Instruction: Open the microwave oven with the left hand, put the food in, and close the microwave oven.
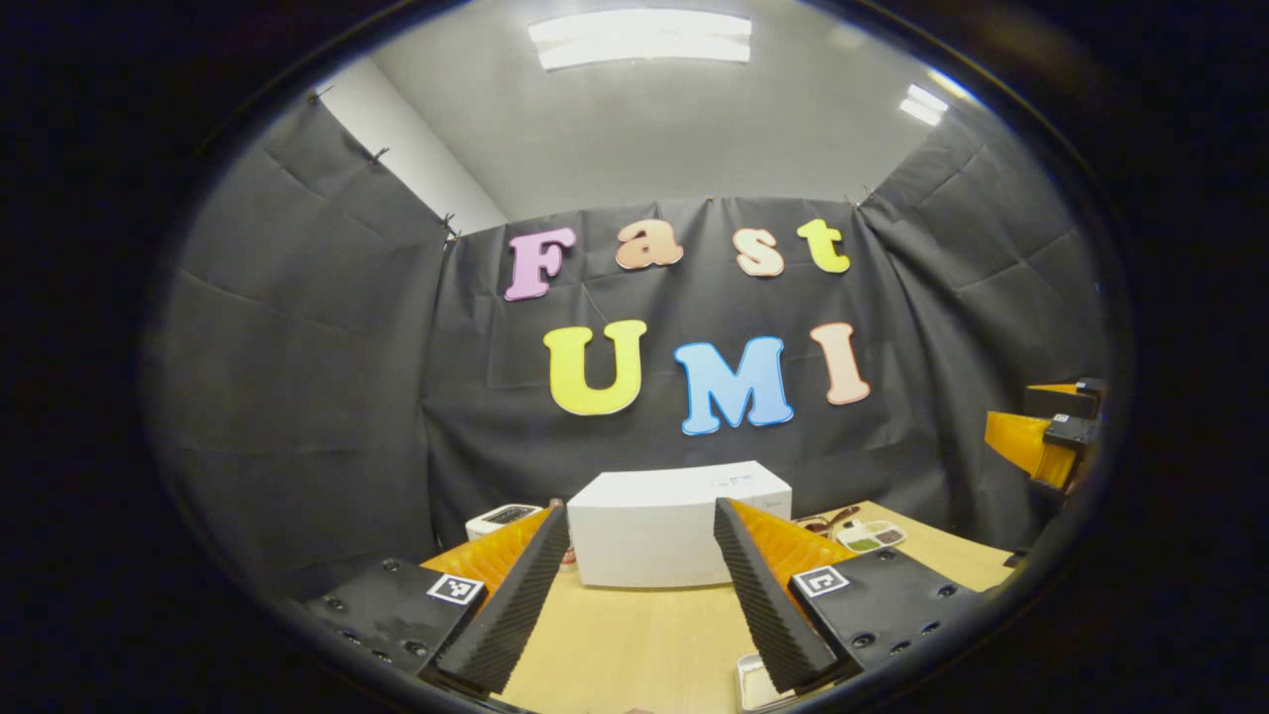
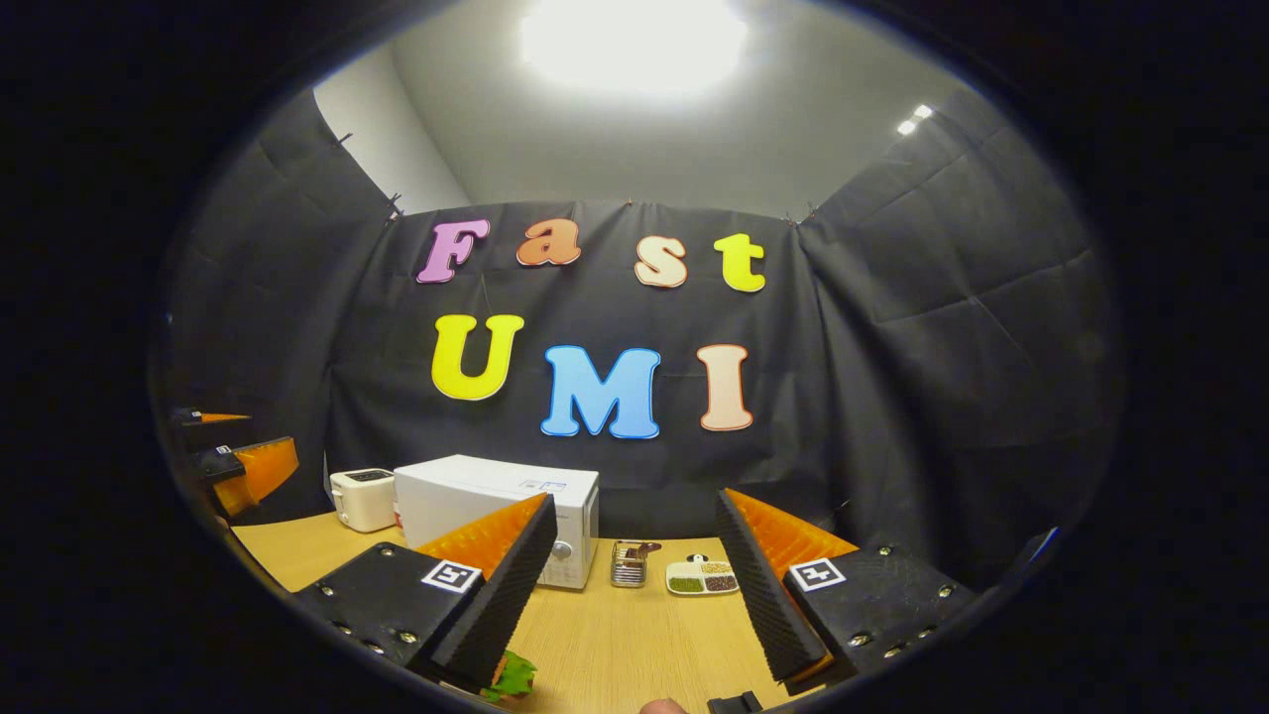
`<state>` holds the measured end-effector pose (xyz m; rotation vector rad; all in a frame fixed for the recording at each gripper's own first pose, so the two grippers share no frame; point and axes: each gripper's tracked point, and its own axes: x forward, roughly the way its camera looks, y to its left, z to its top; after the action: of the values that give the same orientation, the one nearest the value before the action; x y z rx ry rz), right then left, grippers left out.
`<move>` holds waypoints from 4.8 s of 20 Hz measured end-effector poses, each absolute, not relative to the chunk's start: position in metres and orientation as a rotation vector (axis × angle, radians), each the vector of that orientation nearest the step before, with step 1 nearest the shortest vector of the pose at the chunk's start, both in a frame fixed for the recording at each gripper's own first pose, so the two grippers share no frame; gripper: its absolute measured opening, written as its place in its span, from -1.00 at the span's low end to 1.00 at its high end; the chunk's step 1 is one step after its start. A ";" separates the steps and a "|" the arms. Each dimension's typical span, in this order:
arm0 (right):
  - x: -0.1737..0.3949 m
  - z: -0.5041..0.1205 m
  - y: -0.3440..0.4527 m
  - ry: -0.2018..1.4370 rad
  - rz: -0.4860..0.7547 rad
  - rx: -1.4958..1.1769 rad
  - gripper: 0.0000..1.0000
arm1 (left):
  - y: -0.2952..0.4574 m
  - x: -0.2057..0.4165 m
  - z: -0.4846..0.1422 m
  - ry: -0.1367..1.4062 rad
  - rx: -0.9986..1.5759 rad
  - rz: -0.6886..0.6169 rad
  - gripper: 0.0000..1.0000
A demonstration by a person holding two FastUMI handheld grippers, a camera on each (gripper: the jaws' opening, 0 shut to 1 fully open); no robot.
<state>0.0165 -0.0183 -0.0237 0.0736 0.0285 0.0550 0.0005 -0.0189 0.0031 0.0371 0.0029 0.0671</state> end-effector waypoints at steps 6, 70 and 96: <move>0.027 -0.022 -0.036 0.010 0.063 0.082 0.94 | -0.032 0.023 0.005 -0.033 0.043 0.073 0.94; 0.068 -0.060 -0.064 0.170 -0.265 -0.090 0.94 | -0.177 0.323 -0.269 0.347 0.047 -0.300 -0.74; 0.024 -0.039 0.080 0.117 0.226 0.040 0.94 | 0.027 0.126 -0.254 0.439 0.023 -0.093 -0.77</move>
<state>0.0241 0.0797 -0.0393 0.0402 0.1168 0.2265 0.1256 0.0272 -0.2538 0.0225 0.4388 -0.0928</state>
